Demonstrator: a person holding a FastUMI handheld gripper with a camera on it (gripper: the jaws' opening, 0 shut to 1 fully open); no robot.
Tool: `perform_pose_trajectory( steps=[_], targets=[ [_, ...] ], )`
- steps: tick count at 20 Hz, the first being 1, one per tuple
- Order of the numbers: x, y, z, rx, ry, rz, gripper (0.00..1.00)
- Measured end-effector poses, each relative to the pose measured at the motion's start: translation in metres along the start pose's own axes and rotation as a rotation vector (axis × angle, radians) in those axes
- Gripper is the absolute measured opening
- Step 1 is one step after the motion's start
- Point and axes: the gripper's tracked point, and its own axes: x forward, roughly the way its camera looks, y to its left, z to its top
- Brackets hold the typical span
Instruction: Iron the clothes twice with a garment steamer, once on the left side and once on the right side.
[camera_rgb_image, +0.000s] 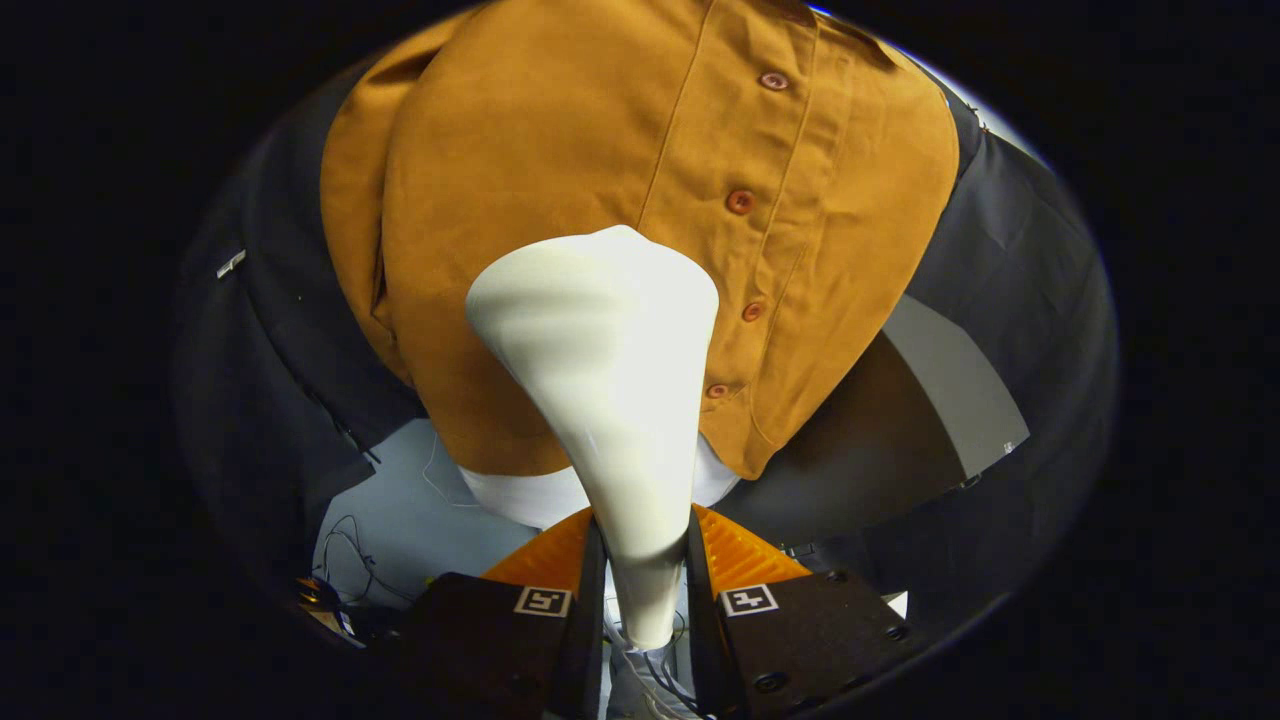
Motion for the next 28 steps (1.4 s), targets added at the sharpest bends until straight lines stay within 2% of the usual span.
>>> perform_pose_trajectory(
  steps=[11,20,28],
  targets=[
    [-0.087,-0.079,0.076,0.136,-0.254,-0.033,0.39],
    [-0.158,-0.129,0.116,0.218,-0.455,-0.052,0.39],
    [-0.2,-0.157,0.146,0.287,-0.612,-0.055,0.39]
  ],
)
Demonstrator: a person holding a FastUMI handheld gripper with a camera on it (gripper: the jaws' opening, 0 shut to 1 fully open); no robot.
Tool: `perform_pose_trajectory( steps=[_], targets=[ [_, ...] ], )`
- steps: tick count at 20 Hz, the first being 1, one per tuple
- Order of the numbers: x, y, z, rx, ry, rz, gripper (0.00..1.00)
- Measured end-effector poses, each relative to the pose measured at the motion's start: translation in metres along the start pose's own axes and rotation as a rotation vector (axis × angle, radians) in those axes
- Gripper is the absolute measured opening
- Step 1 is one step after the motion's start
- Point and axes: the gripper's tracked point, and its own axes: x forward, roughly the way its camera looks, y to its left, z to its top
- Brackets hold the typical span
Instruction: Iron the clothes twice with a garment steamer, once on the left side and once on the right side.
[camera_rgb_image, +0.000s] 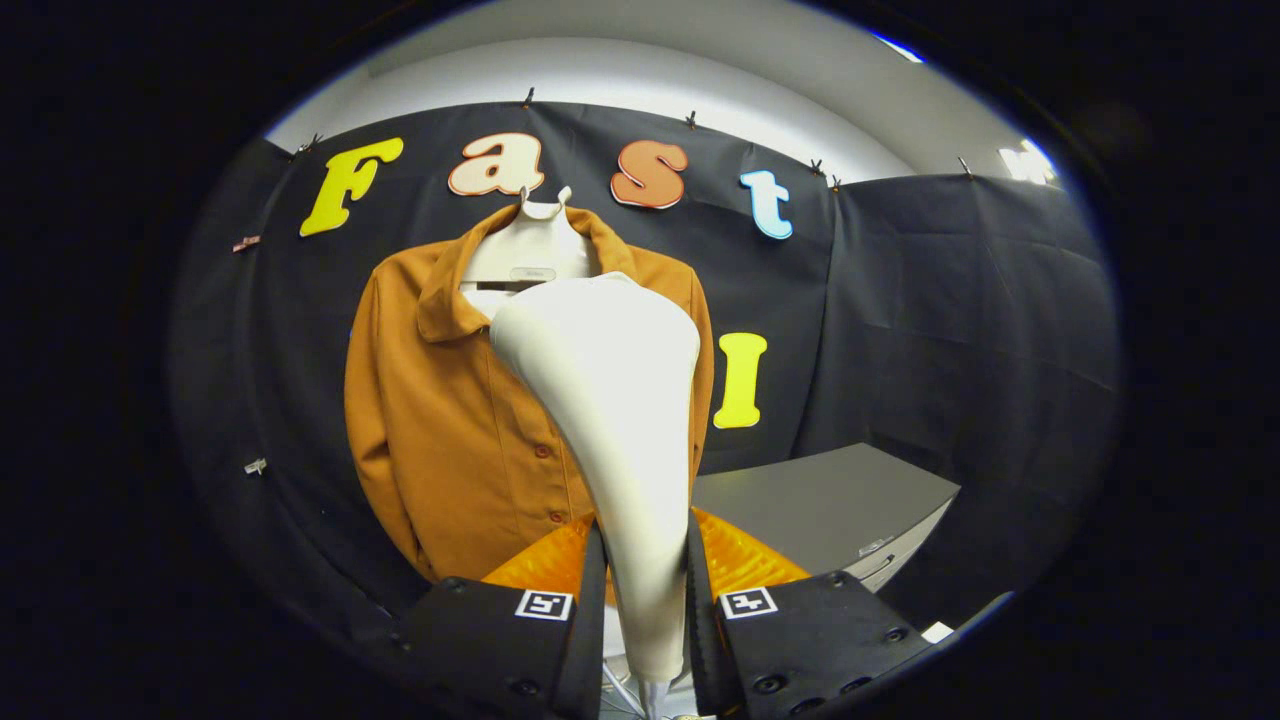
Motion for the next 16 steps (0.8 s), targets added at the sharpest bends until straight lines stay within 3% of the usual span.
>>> perform_pose_trajectory(
  steps=[16],
  targets=[
    [0.005,0.0,0.018,0.03,-0.043,0.031,0.39]
  ],
)
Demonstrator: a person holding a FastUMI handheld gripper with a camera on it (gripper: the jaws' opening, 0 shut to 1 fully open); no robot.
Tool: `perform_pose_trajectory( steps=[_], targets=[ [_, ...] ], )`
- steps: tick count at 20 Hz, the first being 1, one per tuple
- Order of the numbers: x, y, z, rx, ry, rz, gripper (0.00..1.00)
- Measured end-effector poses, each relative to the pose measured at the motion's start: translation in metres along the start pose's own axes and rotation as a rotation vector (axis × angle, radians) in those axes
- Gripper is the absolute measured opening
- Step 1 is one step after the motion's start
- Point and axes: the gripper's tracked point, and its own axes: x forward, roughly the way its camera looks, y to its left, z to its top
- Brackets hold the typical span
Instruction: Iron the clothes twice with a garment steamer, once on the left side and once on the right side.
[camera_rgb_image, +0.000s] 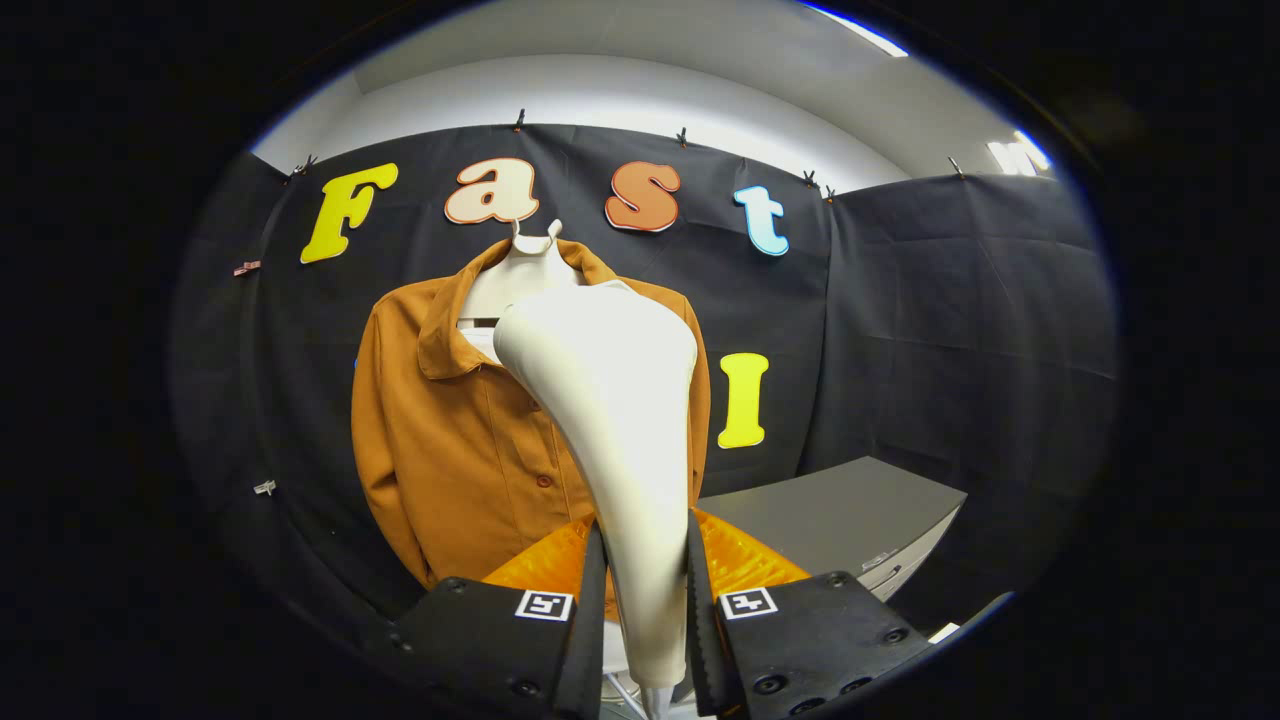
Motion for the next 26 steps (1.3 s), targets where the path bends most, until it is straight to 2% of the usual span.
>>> perform_pose_trajectory(
  steps=[26],
  targets=[
    [0.0017,-0.0002,0.0032,-0.004,-0.008,0.005,0.39]
  ],
)
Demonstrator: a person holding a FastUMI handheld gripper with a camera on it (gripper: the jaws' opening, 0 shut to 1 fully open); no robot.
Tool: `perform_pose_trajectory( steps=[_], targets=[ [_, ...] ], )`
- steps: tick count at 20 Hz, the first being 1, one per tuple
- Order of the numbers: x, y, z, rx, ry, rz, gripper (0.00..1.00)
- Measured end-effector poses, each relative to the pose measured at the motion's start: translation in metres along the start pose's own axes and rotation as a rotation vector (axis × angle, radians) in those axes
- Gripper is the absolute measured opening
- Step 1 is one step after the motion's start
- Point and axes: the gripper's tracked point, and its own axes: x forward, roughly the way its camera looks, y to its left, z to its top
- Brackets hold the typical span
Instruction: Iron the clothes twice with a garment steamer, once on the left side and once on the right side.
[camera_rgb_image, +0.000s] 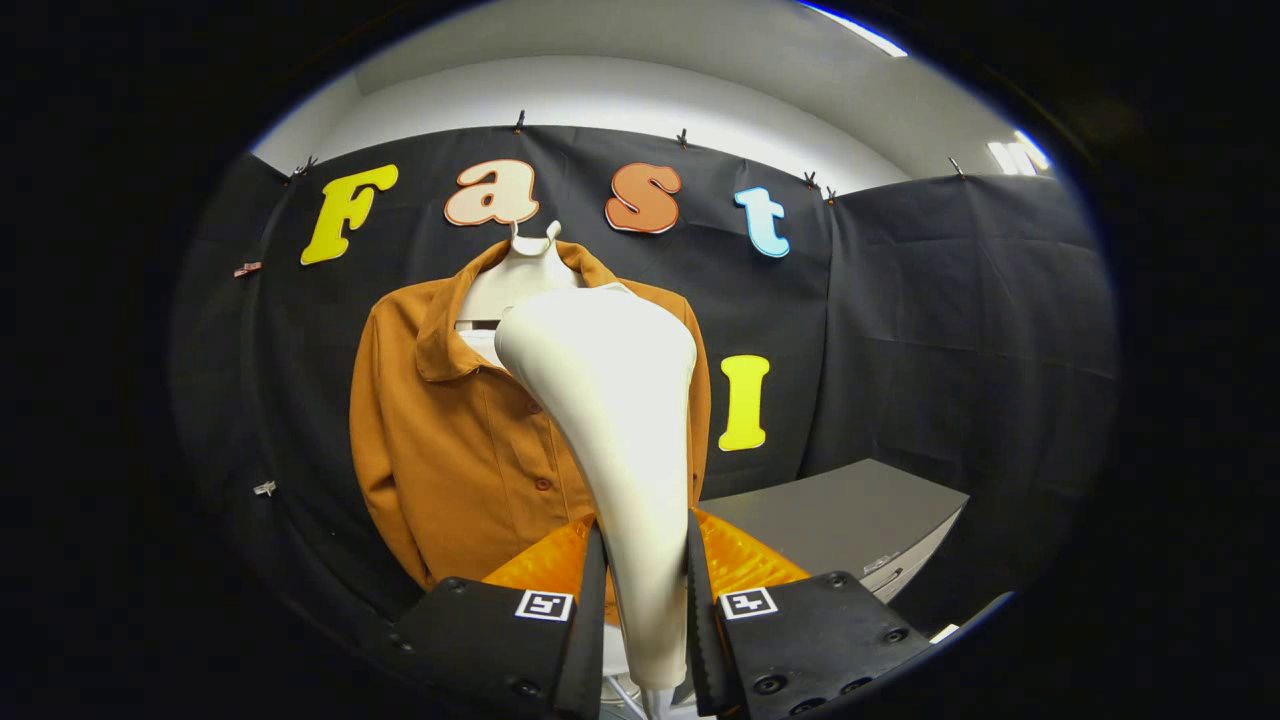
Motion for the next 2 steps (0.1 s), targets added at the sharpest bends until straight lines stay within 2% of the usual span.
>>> perform_pose_trajectory(
  steps=[2],
  targets=[
    [-0.0007,0.0006,0.0007,0.0,-0.003,0.002,0.39]
  ],
)
